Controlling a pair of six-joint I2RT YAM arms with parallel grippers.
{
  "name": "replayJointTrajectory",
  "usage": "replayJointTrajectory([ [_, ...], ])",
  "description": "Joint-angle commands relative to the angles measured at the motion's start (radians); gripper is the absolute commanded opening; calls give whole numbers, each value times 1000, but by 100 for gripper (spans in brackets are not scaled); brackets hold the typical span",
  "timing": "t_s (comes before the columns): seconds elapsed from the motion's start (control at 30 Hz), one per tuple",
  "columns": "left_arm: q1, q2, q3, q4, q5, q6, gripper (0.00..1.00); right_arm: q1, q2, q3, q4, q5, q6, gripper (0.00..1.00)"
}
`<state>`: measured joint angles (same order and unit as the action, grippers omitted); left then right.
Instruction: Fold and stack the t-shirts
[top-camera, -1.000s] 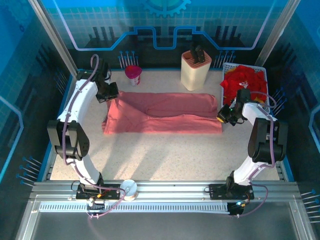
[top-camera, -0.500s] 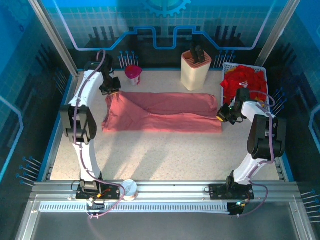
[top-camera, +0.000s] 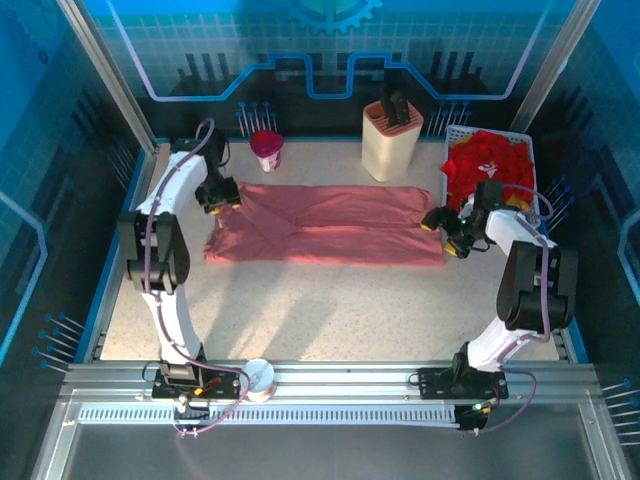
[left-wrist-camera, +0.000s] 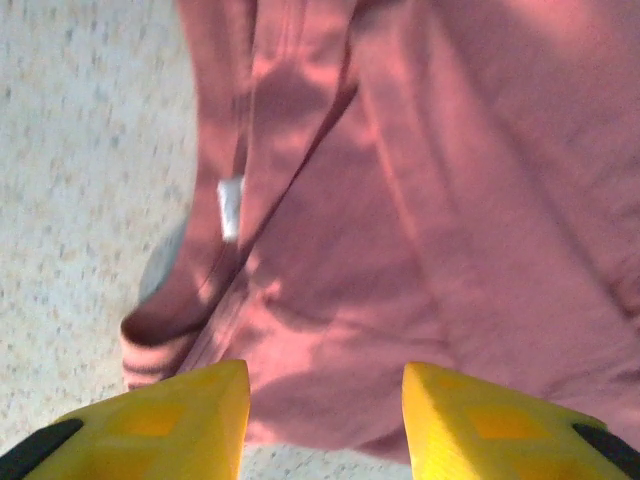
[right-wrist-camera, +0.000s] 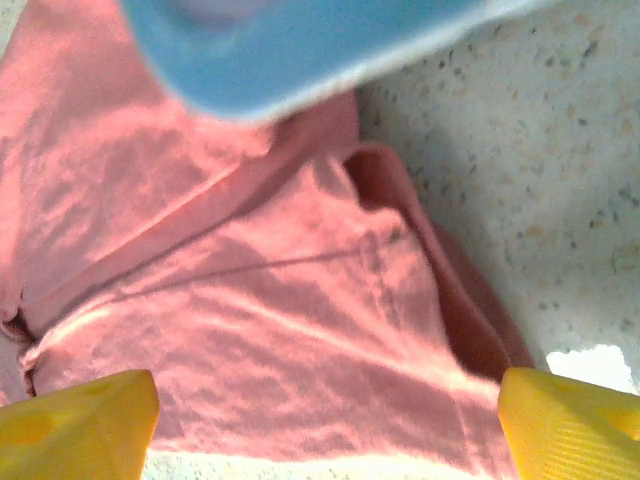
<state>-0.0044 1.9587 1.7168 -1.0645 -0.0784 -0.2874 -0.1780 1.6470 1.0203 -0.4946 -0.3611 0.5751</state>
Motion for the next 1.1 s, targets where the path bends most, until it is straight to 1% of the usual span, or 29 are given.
replayJointTrajectory([
  [0.0,13,-165,-154,50,-23,-20,44,-5,-72,-62,-10,-21,-39,90],
  [0.1,28,-264,-302,86,-8,-48,41,-4,-121,-116,-25,36,-72,89],
  [0.2,49,-329,-413,130,16,-73,38,-5,-139,-135,-31,101,-94,85],
  [0.27,66,-336,-456,146,22,-80,38,-3,-124,-163,-35,127,-104,82],
  [0.37,94,-322,-512,184,15,-91,37,-3,-96,-166,-19,133,-101,73],
  [0.43,121,-319,-546,214,2,-111,39,-3,-78,-166,-3,131,-97,71],
  [0.5,142,-326,-563,235,33,-125,40,1,-59,-159,-1,134,-97,69],
  [0.6,147,-343,-577,265,17,-139,41,5,-35,-157,19,132,-95,66],
  [0.67,149,-341,-588,273,39,-152,40,11,-14,-147,21,120,-94,63],
  [0.77,149,-334,-620,298,72,-169,39,23,8,-146,27,122,-93,56],
  [0.83,149,-335,-639,313,69,-175,39,27,21,-146,31,122,-93,52],
  [0.9,149,-338,-652,322,64,-179,39,28,29,-146,35,117,-95,45],
  [1.03,149,-336,-688,364,71,-199,38,28,35,-146,43,119,-95,37],
  [1.07,149,-332,-695,376,72,-203,38,28,36,-146,44,120,-93,32],
])
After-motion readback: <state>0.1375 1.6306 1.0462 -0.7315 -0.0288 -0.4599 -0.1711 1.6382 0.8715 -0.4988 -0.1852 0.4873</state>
